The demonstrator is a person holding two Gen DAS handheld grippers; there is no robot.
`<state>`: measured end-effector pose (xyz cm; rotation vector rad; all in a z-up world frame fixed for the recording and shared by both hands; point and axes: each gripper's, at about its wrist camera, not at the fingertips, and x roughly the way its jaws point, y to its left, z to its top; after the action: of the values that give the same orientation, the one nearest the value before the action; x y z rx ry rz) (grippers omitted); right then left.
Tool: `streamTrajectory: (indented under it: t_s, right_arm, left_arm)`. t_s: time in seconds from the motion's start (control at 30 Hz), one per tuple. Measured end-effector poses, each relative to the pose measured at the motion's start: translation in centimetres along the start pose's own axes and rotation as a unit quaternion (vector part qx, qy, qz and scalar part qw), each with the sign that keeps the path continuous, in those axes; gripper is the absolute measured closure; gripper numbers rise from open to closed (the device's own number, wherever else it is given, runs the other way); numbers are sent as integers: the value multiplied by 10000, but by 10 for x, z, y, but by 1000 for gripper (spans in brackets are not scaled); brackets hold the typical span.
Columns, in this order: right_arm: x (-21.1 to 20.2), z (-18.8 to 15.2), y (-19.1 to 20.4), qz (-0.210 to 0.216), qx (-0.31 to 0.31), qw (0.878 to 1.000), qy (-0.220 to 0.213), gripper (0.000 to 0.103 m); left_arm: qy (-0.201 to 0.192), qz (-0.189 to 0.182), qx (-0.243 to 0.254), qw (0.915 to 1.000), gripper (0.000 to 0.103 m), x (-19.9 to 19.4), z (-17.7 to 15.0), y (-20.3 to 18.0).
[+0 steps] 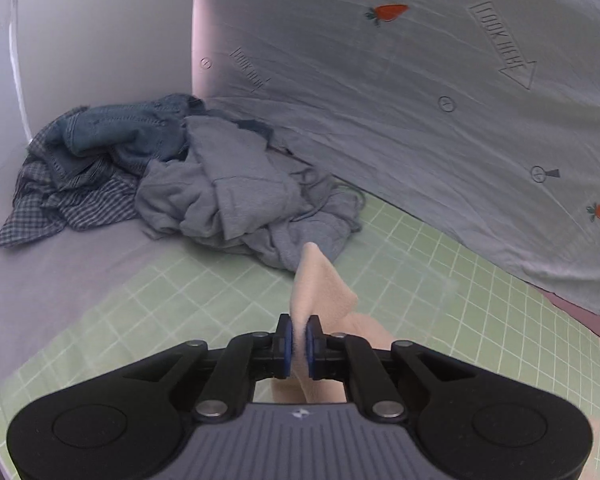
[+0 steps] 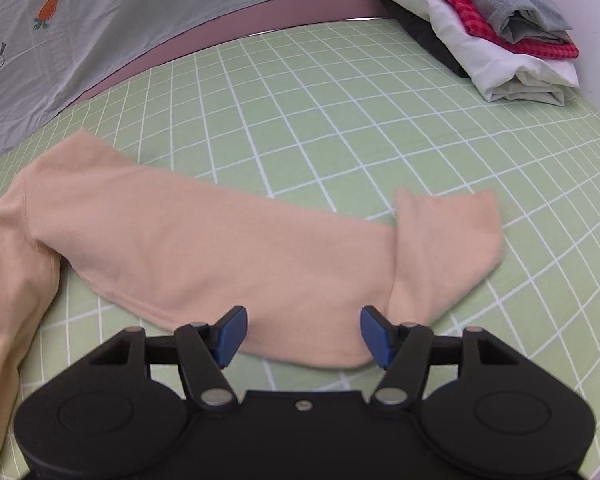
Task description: Fold clothes
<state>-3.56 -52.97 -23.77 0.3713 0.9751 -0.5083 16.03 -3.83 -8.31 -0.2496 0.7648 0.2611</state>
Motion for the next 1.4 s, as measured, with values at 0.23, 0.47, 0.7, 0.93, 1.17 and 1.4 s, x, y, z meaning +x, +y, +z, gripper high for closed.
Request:
streamTrajectory:
  t_s: [0.23,0.47,0.7,0.93,1.17,1.4]
  right_arm:
    - [-5,-9,-21,-141,-9,9999,-85,38]
    - [-5,-10,-47,-480,24,9987,-166,32]
    - [-2,-13,-67,-535,9,9981,-295,12]
    - [3,-16,-81,-384,-41,9982,-458,0]
    - [0,-16,-91,-51,-450,9969,-647,33]
    - [6,7,-106,220,-1068,9918,-672,97]
  left_arm:
    - [260,-173,-68,9995,51,-35,-46,27]
    - [499,20,55,9987,37,-62,-86,32]
    - [526,254,7,9983,34,-79,-107,38]
    - [464,408,-261,9977,31,-92,-121,34]
    - [535,368,-386,9971,31,-94,-130,17]
    - [595,326,-493,9965,31,-96,-138,1]
